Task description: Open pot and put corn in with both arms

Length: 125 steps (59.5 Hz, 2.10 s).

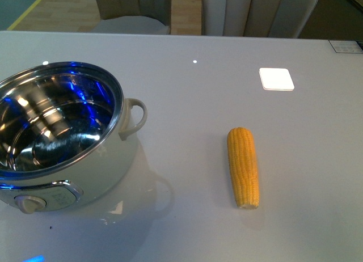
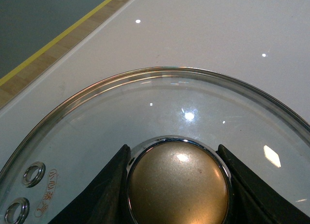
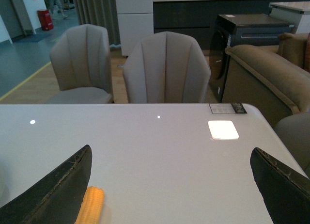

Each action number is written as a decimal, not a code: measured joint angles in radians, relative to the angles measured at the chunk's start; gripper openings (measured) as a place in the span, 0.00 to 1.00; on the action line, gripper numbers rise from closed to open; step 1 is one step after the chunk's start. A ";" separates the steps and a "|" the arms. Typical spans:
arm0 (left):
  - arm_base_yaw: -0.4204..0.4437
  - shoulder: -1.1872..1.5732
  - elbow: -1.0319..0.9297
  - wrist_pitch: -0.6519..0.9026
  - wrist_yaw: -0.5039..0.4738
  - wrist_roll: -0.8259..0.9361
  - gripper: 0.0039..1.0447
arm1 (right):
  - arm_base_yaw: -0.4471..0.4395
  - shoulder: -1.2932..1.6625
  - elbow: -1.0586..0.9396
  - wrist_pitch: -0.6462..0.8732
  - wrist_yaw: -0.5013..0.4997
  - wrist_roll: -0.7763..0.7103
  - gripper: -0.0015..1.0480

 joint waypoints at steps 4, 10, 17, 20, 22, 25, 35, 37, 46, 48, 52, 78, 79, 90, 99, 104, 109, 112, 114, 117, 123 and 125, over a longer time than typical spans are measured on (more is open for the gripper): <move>0.000 0.000 0.000 0.000 0.000 -0.001 0.53 | 0.000 0.000 0.000 0.000 0.000 0.000 0.92; -0.001 0.000 0.000 0.002 -0.001 -0.001 0.67 | 0.000 0.000 0.000 0.000 0.000 0.000 0.92; -0.001 0.000 0.000 0.003 -0.001 -0.001 0.87 | 0.000 0.000 0.000 0.000 0.000 0.000 0.92; -0.001 0.000 0.000 0.003 -0.001 -0.001 0.94 | 0.000 0.000 0.000 0.000 0.000 0.000 0.92; -0.001 0.000 0.000 0.003 -0.001 0.000 0.96 | 0.000 0.000 0.000 0.000 0.000 0.000 0.92; -0.001 0.000 0.000 0.003 -0.001 0.000 0.93 | 0.000 0.000 0.000 0.000 0.000 0.000 0.92; -0.001 -0.020 -0.019 0.003 -0.004 -0.001 0.93 | 0.000 0.000 0.000 0.000 0.000 0.000 0.92; -0.001 -0.025 -0.023 0.003 -0.004 -0.001 0.93 | 0.000 0.000 0.000 0.000 0.000 0.000 0.92; -0.026 -0.266 -0.174 -0.059 -0.011 -0.009 0.93 | 0.000 0.000 0.000 0.000 0.000 0.000 0.92; -0.031 -0.348 -0.190 -0.087 -0.006 -0.016 0.93 | 0.000 0.001 0.000 0.000 -0.002 0.000 0.92; -0.037 -0.536 -0.204 -0.172 0.000 -0.036 0.93 | 0.000 -0.001 0.000 0.000 -0.001 0.000 0.92; -0.092 -1.292 -0.465 -0.572 0.039 -0.161 0.93 | 0.000 -0.001 0.000 0.000 0.000 0.000 0.92; -0.098 -1.307 -0.469 -0.579 0.032 -0.161 0.93 | 0.000 -0.001 0.000 0.000 0.000 0.000 0.92; -0.197 -1.572 -0.554 -0.703 -0.014 -0.180 0.93 | 0.000 -0.001 0.000 0.000 0.000 0.000 0.92; -0.217 -1.783 -0.633 -0.856 -0.021 -0.200 0.93 | 0.000 -0.001 0.000 0.000 0.000 0.000 0.92; -0.231 -1.904 -0.669 -0.955 -0.015 -0.209 0.93 | 0.000 -0.001 0.000 0.000 0.000 0.000 0.92; -0.258 -2.040 -0.703 -1.071 -0.013 -0.211 0.93 | 0.000 -0.001 0.000 0.000 0.000 0.000 0.92; -0.276 -2.115 -0.723 -1.139 -0.011 -0.211 0.93 | 0.000 -0.001 0.000 0.000 0.000 0.000 0.92; -0.283 -2.156 -0.735 -1.177 -0.012 -0.211 0.93 | 0.000 -0.001 0.000 0.000 0.000 0.000 0.92; -0.305 -2.229 -0.758 -1.251 -0.020 -0.214 0.93 | 0.000 -0.001 0.000 0.000 0.000 0.000 0.92; -0.352 -2.317 -0.795 -1.347 -0.067 -0.225 0.93 | 0.000 -0.001 0.000 0.000 0.000 0.000 0.92; -0.371 -2.333 -0.805 -1.364 -0.082 -0.232 0.93 | 0.000 -0.001 0.000 0.000 0.000 0.000 0.92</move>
